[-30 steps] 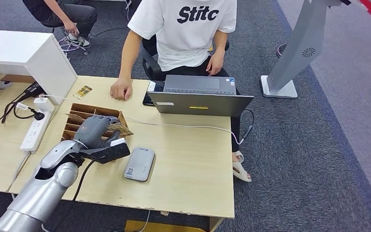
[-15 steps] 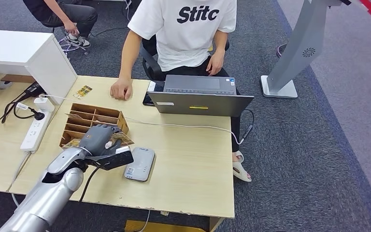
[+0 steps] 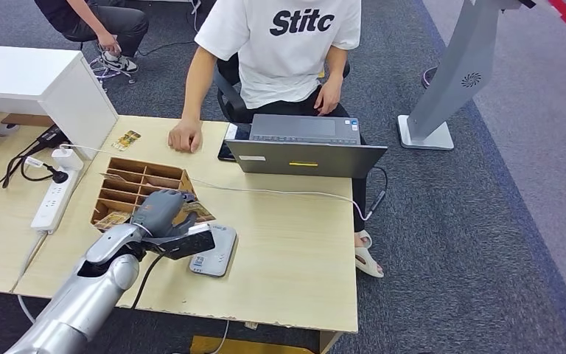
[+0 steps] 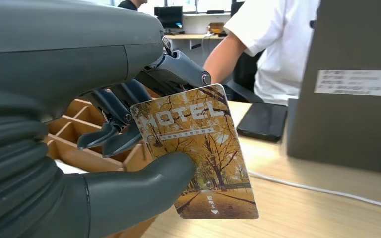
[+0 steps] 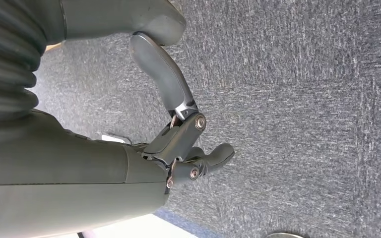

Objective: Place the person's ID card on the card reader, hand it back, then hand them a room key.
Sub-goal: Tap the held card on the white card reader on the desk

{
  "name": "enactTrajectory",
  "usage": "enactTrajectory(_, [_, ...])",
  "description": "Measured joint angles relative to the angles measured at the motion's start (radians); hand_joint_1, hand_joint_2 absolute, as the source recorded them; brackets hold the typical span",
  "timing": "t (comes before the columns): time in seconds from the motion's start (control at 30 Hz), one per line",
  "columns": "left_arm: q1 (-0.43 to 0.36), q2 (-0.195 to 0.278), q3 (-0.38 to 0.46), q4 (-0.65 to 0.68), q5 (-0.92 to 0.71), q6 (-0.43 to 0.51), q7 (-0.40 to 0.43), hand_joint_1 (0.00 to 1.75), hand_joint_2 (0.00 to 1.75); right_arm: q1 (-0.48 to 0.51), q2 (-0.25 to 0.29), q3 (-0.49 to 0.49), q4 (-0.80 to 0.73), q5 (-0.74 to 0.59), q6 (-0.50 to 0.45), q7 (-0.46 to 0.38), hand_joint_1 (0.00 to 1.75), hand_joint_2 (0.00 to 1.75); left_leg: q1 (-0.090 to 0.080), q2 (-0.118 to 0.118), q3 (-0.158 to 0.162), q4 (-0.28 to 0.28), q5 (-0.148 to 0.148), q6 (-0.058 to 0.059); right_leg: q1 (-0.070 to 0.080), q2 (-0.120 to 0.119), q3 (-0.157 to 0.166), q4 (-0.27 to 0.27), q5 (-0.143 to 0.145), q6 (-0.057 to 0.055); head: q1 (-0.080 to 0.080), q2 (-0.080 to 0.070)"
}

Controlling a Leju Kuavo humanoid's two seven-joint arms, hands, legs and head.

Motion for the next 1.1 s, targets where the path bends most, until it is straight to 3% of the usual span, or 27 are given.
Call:
enactTrajectory(0.57, [-0.001, -0.03, 0.0, 0.02, -0.025, -0.002, -0.016, 1.75, 1.75, 0.0, 0.0, 0.013, 0.002, 0.009, 0.007, 0.001, 0.0, 1.75, 0.0, 0.0, 0.0, 0.0, 0.0, 0.0, 0.0, 0.0, 0.0, 0.0, 0.0, 0.0, 0.0, 0.0])
enactTrajectory(1.1, [-0.039, -0.087, -0.046, 0.175, -0.056, -0.037, 0.0, 1.75, 1.75, -0.001, 0.009, 0.033, 0.004, 0.03, 0.014, -0.003, 0.0, 1.75, 0.0, 0.0, 0.0, 0.0, 0.0, 0.0, 0.0, 0.0, 0.0, 0.0, 0.0, 0.0, 0.0, 0.0])
